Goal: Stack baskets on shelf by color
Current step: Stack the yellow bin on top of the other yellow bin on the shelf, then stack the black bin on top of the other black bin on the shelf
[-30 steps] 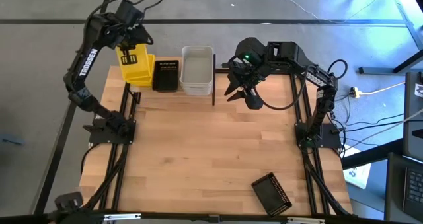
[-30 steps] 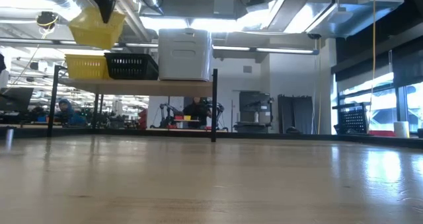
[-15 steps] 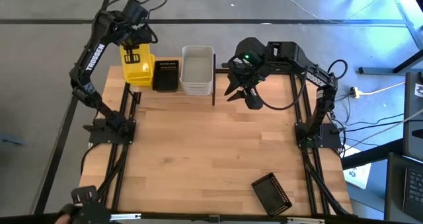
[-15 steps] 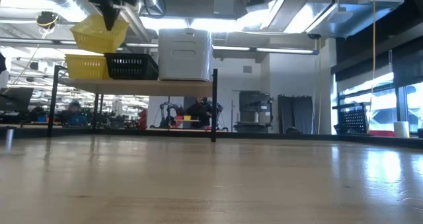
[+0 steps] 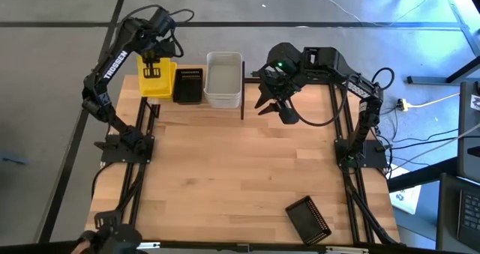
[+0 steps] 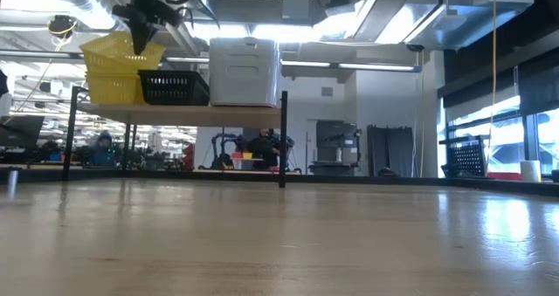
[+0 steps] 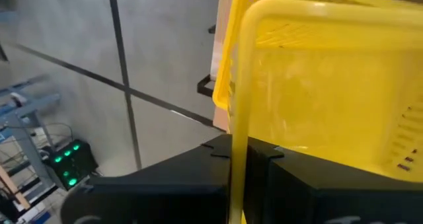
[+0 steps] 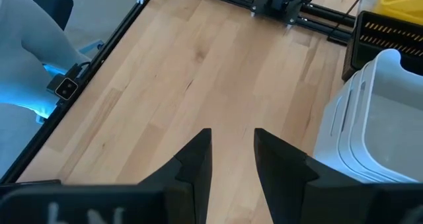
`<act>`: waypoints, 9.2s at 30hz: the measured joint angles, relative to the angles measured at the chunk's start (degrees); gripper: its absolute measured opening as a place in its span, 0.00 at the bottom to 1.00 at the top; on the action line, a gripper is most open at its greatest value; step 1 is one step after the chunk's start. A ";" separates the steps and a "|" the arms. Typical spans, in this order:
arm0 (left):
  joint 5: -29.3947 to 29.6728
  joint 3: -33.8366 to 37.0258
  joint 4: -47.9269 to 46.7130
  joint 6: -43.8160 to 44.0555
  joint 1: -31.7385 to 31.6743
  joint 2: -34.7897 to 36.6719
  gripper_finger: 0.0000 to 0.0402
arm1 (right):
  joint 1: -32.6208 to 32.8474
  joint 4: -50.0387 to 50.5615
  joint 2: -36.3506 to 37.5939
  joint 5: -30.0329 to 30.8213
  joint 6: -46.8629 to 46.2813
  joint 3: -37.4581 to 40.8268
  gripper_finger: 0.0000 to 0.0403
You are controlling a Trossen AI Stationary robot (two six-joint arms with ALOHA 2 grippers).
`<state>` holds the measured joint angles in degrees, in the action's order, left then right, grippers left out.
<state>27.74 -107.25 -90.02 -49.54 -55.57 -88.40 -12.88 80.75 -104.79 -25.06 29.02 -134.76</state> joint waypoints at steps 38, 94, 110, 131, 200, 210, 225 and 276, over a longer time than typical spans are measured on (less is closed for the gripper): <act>-1.74 0.27 2.14 4.05 1.29 0.02 0.07 | -0.01 0.57 0.00 0.00 -0.02 0.00 0.28; -23.19 0.25 8.26 37.03 31.21 21.48 0.13 | 26.77 2.94 12.68 2.82 -31.88 38.09 0.28; -22.95 0.25 8.23 36.96 32.15 22.74 0.13 | 40.26 -32.06 12.48 3.00 -36.40 67.65 0.28; -22.94 0.25 8.24 37.48 32.15 22.91 0.13 | 41.70 -50.12 12.50 5.56 -42.69 82.84 0.28; -22.27 0.23 18.48 40.84 32.13 27.25 0.13 | -4.87 -55.53 -8.83 29.24 -5.40 -0.13 0.00; -18.64 0.21 30.78 29.18 32.13 26.72 0.13 | -5.60 -65.24 -10.78 37.80 -2.80 0.24 0.00; -4.91 0.26 46.03 10.17 33.86 16.80 0.13 | -5.64 -70.69 -10.78 43.47 -0.25 0.31 0.00; 14.01 0.23 53.37 0.76 38.70 10.40 0.13 | -5.70 -66.80 -10.80 46.45 2.97 0.35 0.00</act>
<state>41.75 -107.02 -36.65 -48.77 -16.87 -78.00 -18.59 13.95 -115.59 21.39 31.99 -134.41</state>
